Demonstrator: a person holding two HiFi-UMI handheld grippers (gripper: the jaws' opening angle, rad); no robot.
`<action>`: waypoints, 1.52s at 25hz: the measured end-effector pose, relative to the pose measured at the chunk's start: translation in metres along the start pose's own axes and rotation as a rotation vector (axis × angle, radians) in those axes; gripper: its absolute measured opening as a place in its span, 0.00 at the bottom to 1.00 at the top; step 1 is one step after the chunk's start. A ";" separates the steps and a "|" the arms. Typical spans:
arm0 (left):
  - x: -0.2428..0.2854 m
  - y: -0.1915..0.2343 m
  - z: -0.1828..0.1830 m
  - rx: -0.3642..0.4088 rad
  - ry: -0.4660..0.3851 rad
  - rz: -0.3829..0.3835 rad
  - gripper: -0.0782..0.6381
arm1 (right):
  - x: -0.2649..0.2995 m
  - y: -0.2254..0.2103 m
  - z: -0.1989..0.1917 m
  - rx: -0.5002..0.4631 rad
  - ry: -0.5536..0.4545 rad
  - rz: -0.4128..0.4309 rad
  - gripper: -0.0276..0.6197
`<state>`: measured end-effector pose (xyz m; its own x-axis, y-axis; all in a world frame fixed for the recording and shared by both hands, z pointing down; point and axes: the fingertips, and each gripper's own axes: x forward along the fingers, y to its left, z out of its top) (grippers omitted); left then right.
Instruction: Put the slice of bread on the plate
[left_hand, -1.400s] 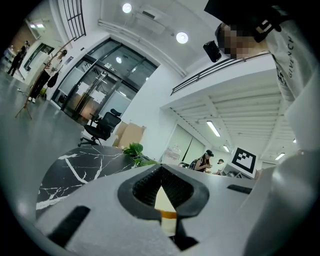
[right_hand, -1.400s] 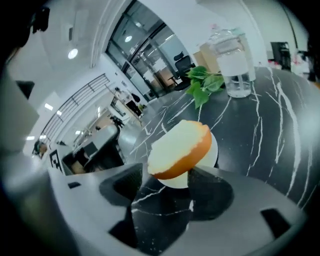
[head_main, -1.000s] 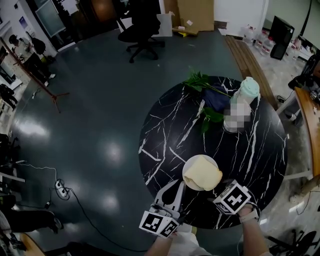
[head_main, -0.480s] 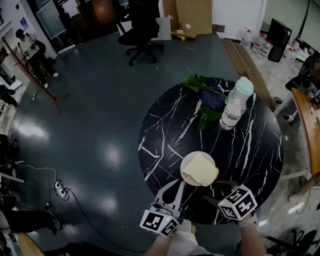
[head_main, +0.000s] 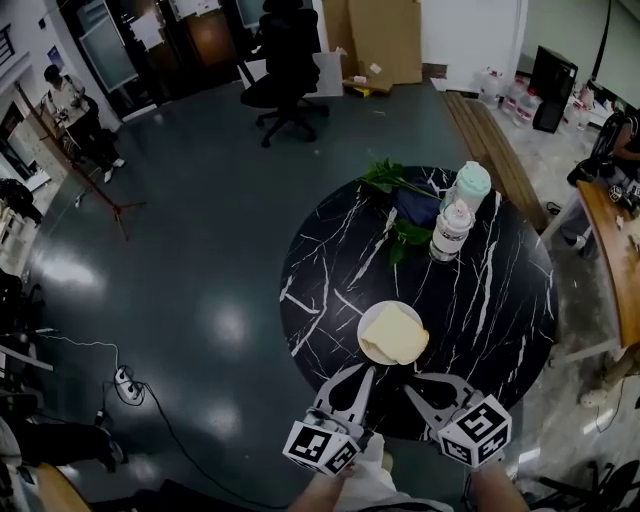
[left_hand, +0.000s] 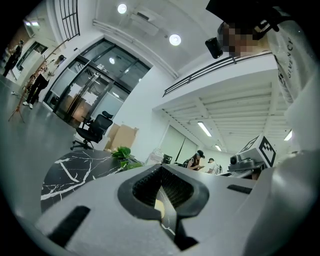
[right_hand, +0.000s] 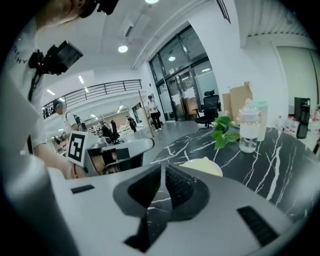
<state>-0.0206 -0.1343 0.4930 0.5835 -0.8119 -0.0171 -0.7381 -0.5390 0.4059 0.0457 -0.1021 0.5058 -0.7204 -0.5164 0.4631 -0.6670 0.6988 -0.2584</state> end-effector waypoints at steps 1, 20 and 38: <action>-0.001 -0.004 0.002 0.003 0.000 -0.005 0.12 | -0.004 0.005 0.005 -0.003 -0.029 0.001 0.09; -0.021 -0.073 0.053 0.073 -0.042 -0.096 0.12 | -0.067 0.058 0.065 -0.043 -0.291 -0.009 0.07; -0.023 -0.089 0.072 0.127 -0.068 -0.103 0.12 | -0.083 0.062 0.075 -0.070 -0.341 -0.030 0.06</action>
<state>0.0070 -0.0842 0.3913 0.6375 -0.7617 -0.1160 -0.7148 -0.6409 0.2799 0.0497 -0.0537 0.3879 -0.7303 -0.6649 0.1566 -0.6830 0.7068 -0.1843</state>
